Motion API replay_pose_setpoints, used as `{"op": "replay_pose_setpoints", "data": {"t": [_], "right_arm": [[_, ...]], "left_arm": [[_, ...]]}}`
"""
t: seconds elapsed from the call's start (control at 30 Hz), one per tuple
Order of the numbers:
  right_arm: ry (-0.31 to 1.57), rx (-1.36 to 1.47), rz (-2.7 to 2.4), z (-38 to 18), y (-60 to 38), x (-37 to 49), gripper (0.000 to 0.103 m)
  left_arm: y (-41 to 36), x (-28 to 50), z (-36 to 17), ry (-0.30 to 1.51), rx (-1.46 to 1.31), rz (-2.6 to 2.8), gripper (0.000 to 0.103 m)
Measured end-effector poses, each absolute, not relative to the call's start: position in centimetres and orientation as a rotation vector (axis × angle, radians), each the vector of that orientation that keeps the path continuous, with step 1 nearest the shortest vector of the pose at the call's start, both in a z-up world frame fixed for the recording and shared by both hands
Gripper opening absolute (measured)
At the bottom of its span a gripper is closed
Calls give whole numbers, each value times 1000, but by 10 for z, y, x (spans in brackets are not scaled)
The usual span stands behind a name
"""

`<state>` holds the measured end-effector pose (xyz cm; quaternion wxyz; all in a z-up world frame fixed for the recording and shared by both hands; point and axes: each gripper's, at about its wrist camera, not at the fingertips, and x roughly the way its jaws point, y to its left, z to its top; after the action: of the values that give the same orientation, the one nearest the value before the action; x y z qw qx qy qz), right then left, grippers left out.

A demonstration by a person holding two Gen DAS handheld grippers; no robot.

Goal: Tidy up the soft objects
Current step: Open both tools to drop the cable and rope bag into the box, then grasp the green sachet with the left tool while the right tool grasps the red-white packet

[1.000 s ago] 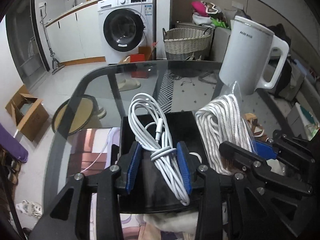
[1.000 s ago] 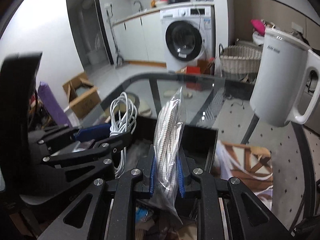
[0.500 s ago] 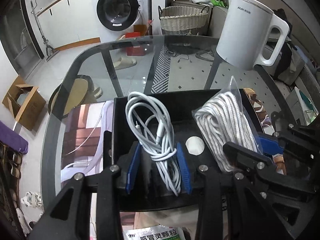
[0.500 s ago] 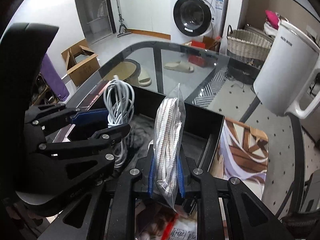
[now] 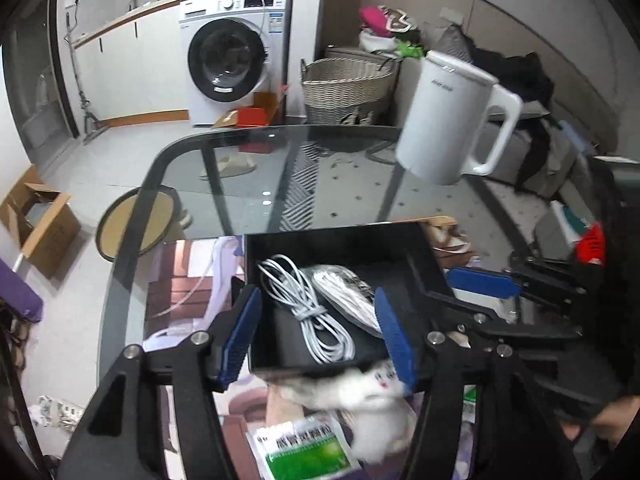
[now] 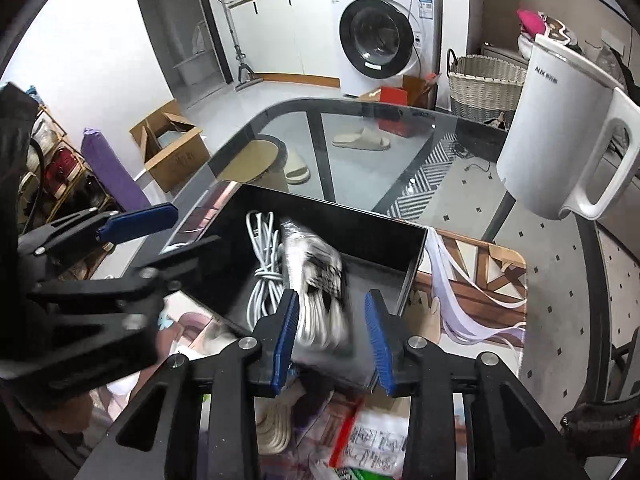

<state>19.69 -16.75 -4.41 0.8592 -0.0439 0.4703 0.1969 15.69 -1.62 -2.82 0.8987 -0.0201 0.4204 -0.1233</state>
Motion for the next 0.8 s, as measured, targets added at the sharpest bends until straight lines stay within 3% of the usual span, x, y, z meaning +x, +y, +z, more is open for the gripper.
{"op": "replay_pose_setpoints", "data": {"t": [0.1, 0.17, 0.2, 0.5, 0.63, 0.8], "right_arm": [[977, -80, 440, -35, -172, 185, 35], [973, -84, 451, -30, -175, 178, 35], [973, -88, 456, -29, -177, 174, 35], [1057, -124, 437, -50, -199, 158, 35], [1125, -118, 435, -68, -208, 156, 48], [1179, -157, 437, -86, -207, 152, 48]], "left_arm": [[-10, 145, -23, 859, -26, -270, 68], [-6, 138, -23, 857, 0, -275, 84], [-2, 133, -24, 858, 17, -283, 86], [18, 127, -56, 992, 19, -325, 87], [13, 125, -79, 1074, 66, -324, 87], [-17, 112, -104, 1135, 303, -463, 87]]}}
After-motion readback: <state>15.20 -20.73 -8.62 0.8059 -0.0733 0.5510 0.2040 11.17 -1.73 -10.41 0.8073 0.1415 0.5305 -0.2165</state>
